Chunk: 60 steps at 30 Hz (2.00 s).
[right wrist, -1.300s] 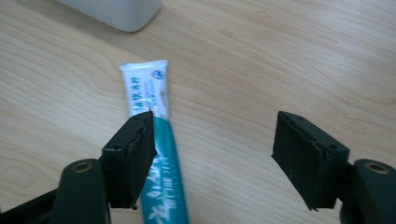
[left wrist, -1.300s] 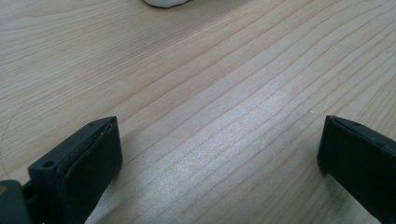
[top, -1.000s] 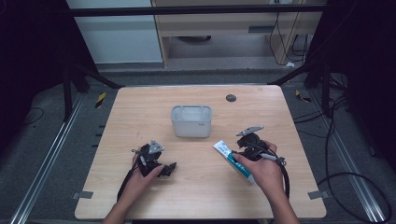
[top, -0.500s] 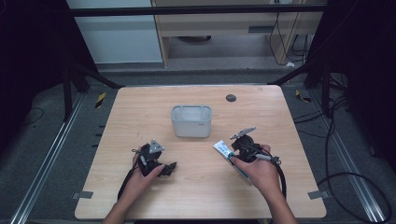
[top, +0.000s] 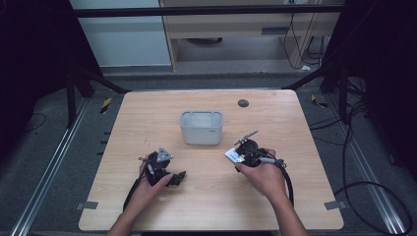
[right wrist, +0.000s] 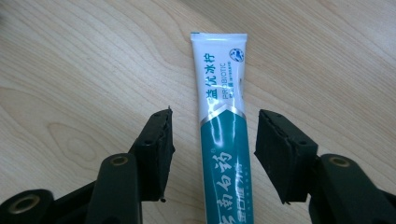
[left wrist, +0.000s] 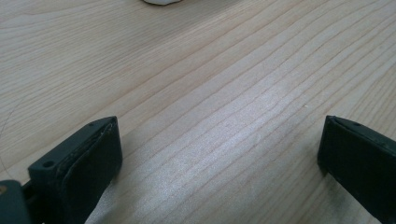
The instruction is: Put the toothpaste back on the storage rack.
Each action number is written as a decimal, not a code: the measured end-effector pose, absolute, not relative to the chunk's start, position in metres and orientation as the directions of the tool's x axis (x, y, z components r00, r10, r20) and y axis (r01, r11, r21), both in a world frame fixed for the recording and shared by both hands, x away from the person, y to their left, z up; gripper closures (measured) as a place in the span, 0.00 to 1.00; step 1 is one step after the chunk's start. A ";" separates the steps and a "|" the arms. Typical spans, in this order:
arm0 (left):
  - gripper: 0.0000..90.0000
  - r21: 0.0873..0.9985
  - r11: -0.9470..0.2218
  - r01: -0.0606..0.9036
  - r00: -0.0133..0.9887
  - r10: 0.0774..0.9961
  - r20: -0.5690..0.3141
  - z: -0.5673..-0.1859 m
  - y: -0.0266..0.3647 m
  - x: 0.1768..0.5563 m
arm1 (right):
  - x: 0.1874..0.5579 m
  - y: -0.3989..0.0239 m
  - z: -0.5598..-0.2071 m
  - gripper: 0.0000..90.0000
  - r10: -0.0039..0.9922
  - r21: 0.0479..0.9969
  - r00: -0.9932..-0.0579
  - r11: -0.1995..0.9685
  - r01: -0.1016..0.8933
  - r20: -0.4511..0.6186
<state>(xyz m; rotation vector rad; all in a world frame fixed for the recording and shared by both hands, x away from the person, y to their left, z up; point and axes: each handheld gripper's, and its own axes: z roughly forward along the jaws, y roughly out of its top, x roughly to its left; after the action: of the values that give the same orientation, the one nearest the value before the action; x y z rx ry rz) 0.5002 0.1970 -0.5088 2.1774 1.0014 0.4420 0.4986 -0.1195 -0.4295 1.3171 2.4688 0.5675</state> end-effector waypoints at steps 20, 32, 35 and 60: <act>0.00 0.711 -0.467 0.526 0.649 0.760 0.018 -0.509 0.197 0.501 | 0.515 -0.115 -0.443 0.56 0.844 0.410 -0.534 0.503 0.761 -0.046; 0.00 0.711 -0.468 0.526 0.651 0.759 0.018 -0.509 0.197 0.501 | 0.530 -0.116 -0.457 0.56 0.847 0.378 -0.529 0.503 0.777 -0.039; 0.00 0.711 -0.468 0.525 0.651 0.759 0.018 -0.509 0.197 0.501 | 0.532 -0.116 -0.459 0.56 0.846 0.372 -0.532 0.506 0.778 -0.037; 0.00 0.711 -0.469 0.525 0.652 0.758 0.018 -0.509 0.197 0.501 | 0.542 -0.111 -0.465 0.61 0.841 0.304 -0.540 0.520 0.798 -0.020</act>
<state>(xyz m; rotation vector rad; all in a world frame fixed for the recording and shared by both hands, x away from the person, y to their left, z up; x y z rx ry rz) 0.5013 0.1973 -0.5089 2.1802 0.9899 0.4356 0.5424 -0.1110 -0.4647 1.4103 2.5923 0.3882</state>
